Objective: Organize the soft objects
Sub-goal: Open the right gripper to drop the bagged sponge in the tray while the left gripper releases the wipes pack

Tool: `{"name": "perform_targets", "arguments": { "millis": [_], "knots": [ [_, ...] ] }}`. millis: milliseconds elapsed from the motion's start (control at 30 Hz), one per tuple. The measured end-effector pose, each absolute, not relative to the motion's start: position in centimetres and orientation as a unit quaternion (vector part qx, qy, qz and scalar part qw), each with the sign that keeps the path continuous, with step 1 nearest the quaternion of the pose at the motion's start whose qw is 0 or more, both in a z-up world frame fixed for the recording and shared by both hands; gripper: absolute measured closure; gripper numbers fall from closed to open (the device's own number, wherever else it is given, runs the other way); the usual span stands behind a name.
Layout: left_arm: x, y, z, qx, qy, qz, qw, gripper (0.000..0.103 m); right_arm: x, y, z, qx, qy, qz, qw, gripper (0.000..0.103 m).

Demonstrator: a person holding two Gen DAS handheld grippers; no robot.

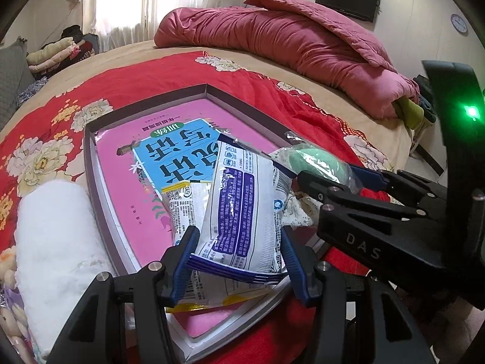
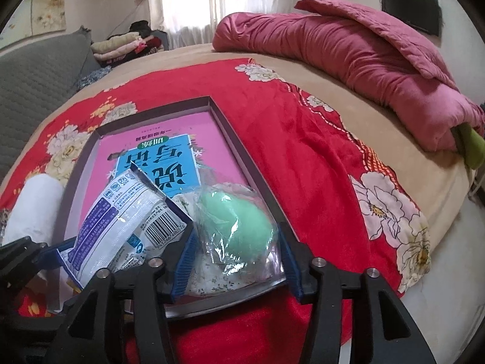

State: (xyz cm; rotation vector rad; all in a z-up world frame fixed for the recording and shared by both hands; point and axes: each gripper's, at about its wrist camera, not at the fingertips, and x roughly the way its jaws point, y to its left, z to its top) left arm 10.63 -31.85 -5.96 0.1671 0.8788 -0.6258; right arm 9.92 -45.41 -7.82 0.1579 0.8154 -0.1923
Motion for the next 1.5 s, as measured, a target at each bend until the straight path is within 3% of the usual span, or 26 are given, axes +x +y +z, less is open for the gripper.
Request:
{"name": "perform_targets", "arguments": {
  "millis": [100, 867, 1033, 1500],
  "knots": [
    [10.6, -31.9, -6.0, 0.081, 0.418, -0.298, 0.854, 0.049, 9.7, -45.6, -7.5, 0.090, 0.391, -0.093, 0.911, 0.035],
    [10.7, -33.5, -6.0, 0.103, 0.420, -0.294, 0.852, 0.047, 7.3, -47.5, -4.6, 0.133, 0.324, -0.130, 0.927, 0.032],
    [10.4, -33.4, -5.9, 0.107, 0.423, -0.296, 0.850, 0.039, 7.2, -47.4, -4.5, 0.131, 0.321, -0.130, 0.929, 0.032],
    [9.9, -32.0, -5.1, 0.101, 0.421, -0.288, 0.854, 0.037, 6.9, -46.5, -3.6, 0.121, 0.318, -0.127, 0.932, 0.032]
  ]
}}
